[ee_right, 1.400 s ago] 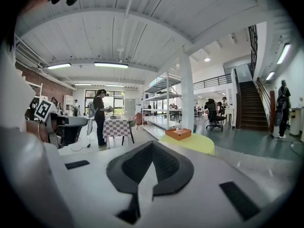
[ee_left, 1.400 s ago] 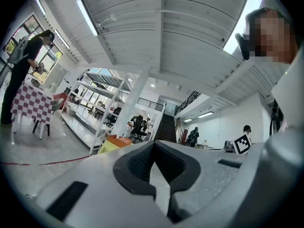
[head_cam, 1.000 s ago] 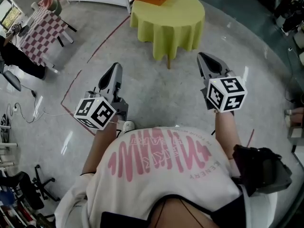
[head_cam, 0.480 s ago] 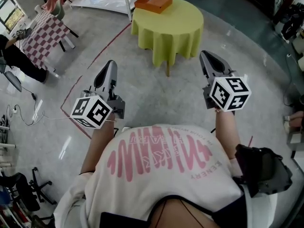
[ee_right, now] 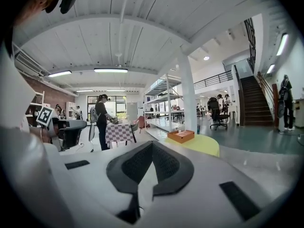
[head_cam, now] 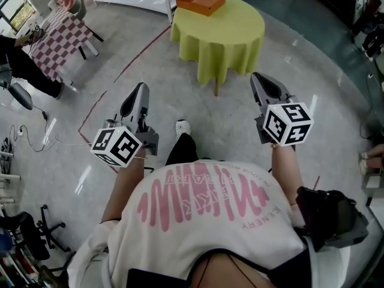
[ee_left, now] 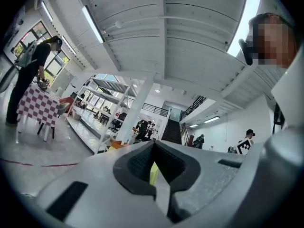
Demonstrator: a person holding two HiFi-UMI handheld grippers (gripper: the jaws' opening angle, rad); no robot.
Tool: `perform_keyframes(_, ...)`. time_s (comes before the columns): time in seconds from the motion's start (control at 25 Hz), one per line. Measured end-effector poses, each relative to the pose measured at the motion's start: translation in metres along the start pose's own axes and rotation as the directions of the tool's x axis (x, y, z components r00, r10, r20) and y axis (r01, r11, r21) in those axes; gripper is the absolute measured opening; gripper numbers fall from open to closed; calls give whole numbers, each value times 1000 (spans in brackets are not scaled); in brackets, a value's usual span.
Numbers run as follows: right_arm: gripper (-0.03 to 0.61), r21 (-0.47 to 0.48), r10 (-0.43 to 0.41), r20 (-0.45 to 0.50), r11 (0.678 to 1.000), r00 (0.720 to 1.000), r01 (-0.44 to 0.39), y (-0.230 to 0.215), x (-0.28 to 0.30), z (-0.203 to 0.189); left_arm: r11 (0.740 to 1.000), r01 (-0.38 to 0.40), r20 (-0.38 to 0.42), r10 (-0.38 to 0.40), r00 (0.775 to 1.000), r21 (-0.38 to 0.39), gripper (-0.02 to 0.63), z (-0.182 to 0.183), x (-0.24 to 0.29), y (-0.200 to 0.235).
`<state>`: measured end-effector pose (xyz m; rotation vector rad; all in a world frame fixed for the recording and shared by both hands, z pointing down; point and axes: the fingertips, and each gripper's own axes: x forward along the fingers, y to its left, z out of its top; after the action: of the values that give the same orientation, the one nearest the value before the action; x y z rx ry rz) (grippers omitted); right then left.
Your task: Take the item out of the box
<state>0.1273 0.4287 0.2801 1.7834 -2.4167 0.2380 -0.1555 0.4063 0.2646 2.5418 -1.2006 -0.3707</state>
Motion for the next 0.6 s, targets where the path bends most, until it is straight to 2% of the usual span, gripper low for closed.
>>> perform_keyframes(0.32, 6, 70, -34, -50, 997, 998, 38, -23, 26, -25, 999, 35, -43, -35, 998, -10, 8, -15, 42, 18)
perform_keyframes(0.6, 6, 56, -54, -63, 997, 997, 57, -39, 67, -28, 997, 59, -48, -61, 997, -42, 8, -26, 86, 46)
